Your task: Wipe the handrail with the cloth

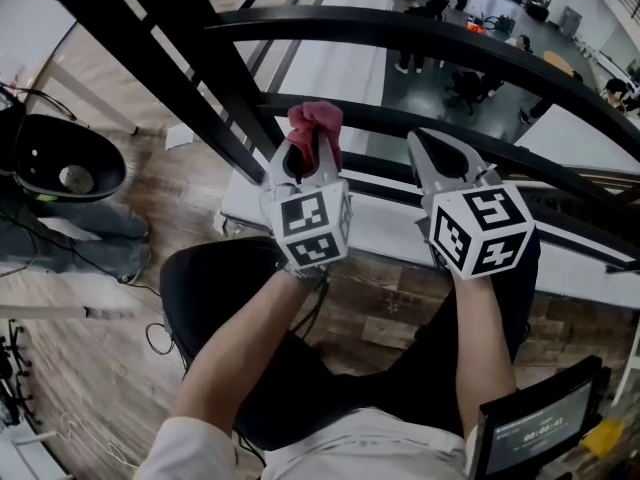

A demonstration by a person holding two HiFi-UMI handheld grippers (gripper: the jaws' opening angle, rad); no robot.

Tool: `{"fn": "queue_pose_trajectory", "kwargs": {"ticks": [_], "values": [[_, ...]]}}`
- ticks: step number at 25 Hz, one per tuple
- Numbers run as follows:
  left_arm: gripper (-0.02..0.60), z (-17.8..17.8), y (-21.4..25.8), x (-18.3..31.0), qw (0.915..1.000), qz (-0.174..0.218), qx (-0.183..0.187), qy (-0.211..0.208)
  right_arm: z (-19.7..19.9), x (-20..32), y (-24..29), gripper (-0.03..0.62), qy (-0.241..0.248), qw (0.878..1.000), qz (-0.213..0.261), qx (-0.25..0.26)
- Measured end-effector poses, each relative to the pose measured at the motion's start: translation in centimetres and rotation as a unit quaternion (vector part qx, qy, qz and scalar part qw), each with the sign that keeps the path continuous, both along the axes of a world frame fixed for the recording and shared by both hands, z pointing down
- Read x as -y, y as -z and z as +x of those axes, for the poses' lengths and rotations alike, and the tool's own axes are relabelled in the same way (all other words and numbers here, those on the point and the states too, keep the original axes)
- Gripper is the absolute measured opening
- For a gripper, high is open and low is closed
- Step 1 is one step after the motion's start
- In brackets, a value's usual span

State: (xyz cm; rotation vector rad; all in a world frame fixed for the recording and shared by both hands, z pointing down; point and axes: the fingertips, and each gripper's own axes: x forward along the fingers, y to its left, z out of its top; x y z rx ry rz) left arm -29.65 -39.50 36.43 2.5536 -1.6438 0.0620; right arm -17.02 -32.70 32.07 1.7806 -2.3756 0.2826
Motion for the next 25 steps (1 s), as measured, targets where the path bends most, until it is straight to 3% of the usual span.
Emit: {"fn": "queue_pose_trajectory", "kwargs": {"ticks": [19,25], "values": [[0.040,3.6,-0.5,-2.0,0.9981,-0.039,-0.016,-0.044,0.0,0.1,0.0,0.002,-0.003,1.000,-0.005,0.001],[0.040,4.6,0.1,-2.2,0.9980,-0.025,-0.012,-0.057,0.6,0.0,-0.2,0.002,-0.009,1.000,-0.008,0.001]]}}
